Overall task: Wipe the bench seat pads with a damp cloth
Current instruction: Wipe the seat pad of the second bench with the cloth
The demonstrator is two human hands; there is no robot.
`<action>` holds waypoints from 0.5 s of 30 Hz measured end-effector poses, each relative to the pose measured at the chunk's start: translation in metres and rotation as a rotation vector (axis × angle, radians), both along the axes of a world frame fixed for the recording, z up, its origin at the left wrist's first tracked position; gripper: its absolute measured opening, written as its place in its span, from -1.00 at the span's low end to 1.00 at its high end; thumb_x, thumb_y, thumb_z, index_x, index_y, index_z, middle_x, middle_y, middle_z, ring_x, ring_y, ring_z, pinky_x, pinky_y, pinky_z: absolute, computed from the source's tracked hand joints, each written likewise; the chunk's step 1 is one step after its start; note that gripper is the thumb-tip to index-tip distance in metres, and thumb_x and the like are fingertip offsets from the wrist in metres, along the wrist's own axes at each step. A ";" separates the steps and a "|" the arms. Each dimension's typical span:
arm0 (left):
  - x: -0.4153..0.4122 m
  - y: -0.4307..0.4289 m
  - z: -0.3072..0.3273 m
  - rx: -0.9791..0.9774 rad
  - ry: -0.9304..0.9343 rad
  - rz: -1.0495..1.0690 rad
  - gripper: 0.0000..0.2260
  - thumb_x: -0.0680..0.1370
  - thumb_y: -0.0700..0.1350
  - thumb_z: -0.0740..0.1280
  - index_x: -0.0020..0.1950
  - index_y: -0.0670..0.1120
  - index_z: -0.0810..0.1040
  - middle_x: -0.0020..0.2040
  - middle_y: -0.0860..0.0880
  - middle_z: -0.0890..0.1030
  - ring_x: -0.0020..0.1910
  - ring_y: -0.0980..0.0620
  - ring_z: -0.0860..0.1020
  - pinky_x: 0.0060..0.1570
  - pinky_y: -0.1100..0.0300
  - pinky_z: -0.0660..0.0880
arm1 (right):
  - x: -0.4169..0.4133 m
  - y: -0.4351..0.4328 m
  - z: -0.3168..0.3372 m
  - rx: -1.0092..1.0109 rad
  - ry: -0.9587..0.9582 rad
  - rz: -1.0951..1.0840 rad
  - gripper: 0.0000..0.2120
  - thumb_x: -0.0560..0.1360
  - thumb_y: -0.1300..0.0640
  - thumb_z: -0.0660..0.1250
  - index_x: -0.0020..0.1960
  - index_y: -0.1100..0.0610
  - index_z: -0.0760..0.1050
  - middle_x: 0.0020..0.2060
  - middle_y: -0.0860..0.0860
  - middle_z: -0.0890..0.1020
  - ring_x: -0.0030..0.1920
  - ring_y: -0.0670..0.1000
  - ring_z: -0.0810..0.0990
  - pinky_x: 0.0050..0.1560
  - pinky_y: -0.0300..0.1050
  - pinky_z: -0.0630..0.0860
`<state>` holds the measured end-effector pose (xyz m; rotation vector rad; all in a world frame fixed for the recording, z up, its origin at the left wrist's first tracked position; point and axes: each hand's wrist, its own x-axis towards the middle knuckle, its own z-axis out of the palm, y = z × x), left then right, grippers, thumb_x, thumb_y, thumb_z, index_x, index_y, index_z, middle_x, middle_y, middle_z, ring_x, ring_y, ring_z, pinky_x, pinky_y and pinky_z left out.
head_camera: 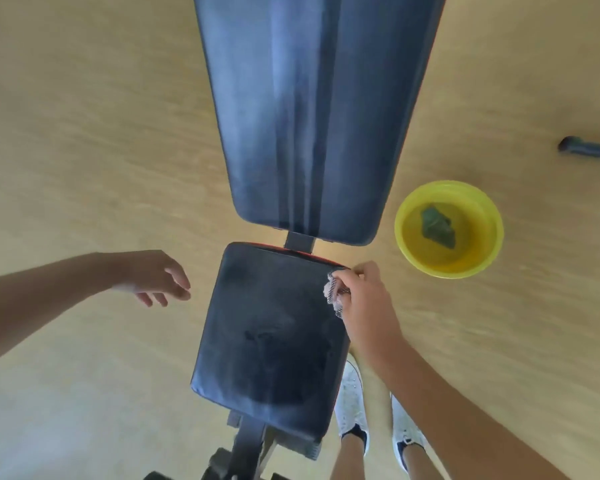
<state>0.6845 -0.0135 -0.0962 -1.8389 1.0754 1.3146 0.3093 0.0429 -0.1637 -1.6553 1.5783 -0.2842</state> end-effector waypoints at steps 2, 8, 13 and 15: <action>0.031 0.026 -0.022 0.058 0.025 0.065 -0.61 0.49 -0.01 0.57 0.29 -0.04 0.65 0.11 -0.03 0.75 0.03 0.00 0.77 0.04 0.07 0.72 | 0.017 0.005 -0.013 -0.059 0.015 0.054 -0.67 0.47 0.36 0.17 0.06 0.06 0.58 0.02 0.02 0.49 0.00 0.01 0.51 0.00 -0.22 0.59; 0.074 0.112 -0.076 0.151 0.204 0.345 -0.51 0.51 -0.16 0.55 0.43 0.01 0.56 0.28 0.00 0.69 0.11 0.06 0.76 0.03 0.21 0.69 | 0.042 0.034 -0.036 -0.286 0.232 0.043 -0.64 0.53 0.22 0.48 0.32 0.15 0.61 0.21 0.08 0.62 0.10 0.11 0.54 0.04 -0.05 0.66; 0.066 0.176 -0.104 0.111 0.304 0.523 -0.55 0.47 -0.30 0.55 0.33 -0.03 0.67 0.30 -0.01 0.71 0.17 0.11 0.73 0.16 0.17 0.67 | 0.080 0.127 -0.039 -0.159 0.032 0.630 -0.71 0.65 0.24 0.21 0.23 0.17 0.66 0.05 0.06 0.68 -0.02 0.04 0.63 -0.09 -0.15 0.66; 0.055 0.199 -0.113 0.040 0.310 0.580 -0.61 0.43 -0.31 0.57 0.24 -0.06 0.74 0.22 -0.02 0.76 0.16 0.07 0.73 0.15 0.11 0.69 | 0.079 0.102 -0.044 -0.309 0.023 0.963 -0.72 0.66 0.22 0.20 -0.01 0.14 0.69 -0.21 0.00 0.63 -0.25 -0.01 0.55 -0.31 -0.20 0.57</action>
